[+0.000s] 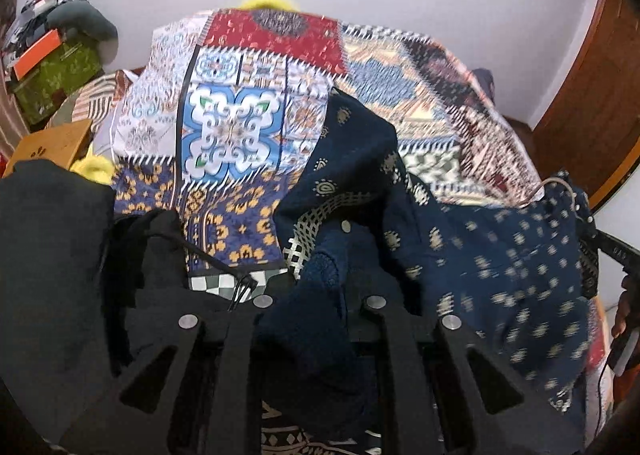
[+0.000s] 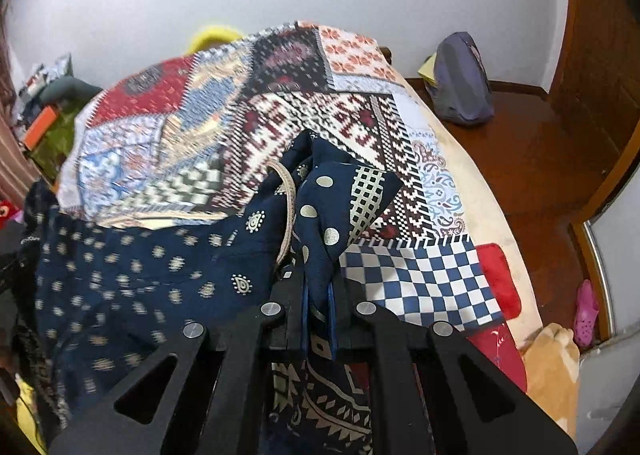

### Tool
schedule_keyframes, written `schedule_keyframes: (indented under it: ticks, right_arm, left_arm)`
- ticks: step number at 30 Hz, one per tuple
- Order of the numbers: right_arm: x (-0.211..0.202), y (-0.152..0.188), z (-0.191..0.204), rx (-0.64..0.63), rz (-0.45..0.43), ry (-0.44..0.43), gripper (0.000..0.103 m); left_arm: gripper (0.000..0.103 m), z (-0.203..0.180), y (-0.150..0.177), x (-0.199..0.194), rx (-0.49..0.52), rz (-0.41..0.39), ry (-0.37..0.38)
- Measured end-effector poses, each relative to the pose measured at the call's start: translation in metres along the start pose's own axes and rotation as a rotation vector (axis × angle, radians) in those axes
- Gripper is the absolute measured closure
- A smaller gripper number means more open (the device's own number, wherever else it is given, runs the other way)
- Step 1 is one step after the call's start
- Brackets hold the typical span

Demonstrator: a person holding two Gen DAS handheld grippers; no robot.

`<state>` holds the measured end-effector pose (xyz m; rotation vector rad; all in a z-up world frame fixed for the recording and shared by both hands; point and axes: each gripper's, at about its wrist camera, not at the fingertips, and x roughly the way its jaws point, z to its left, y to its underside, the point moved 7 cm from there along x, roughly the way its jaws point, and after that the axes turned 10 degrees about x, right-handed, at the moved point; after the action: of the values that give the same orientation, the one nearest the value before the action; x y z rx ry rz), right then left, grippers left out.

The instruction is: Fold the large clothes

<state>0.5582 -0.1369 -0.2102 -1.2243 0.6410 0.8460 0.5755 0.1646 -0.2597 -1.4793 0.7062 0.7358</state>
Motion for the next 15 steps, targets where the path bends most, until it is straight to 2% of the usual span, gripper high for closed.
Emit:
schedule_keyframes:
  ticks: [5, 7, 9, 14, 15]
  right_arm:
    - [0.014, 0.004, -0.01, -0.002, 0.039, 0.016, 0.093]
    - [0.013, 0.007, -0.011, -0.016, 0.039, 0.039, 0.091]
    - [0.01, 0.009, -0.013, -0.028, 0.044, 0.077, 0.089]
    - [-0.013, 0.016, -0.009, -0.075, 0.057, 0.104, 0.088]
    - [-0.022, 0.018, -0.007, -0.085, 0.052, 0.105, 0.085]
  left_arm:
    - [0.081, 0.007, 0.011, 0.012, -0.022, 0.037, -0.01]
    - [0.071, 0.006, 0.014, 0.011, -0.008, 0.052, -0.029]
    - [0.066, 0.004, 0.018, 0.008, 0.017, 0.07, -0.047]
    - [0.06, -0.006, 0.025, -0.02, 0.062, 0.059, -0.051]
    - [0.058, -0.008, 0.025, -0.028, 0.068, 0.051, -0.049]
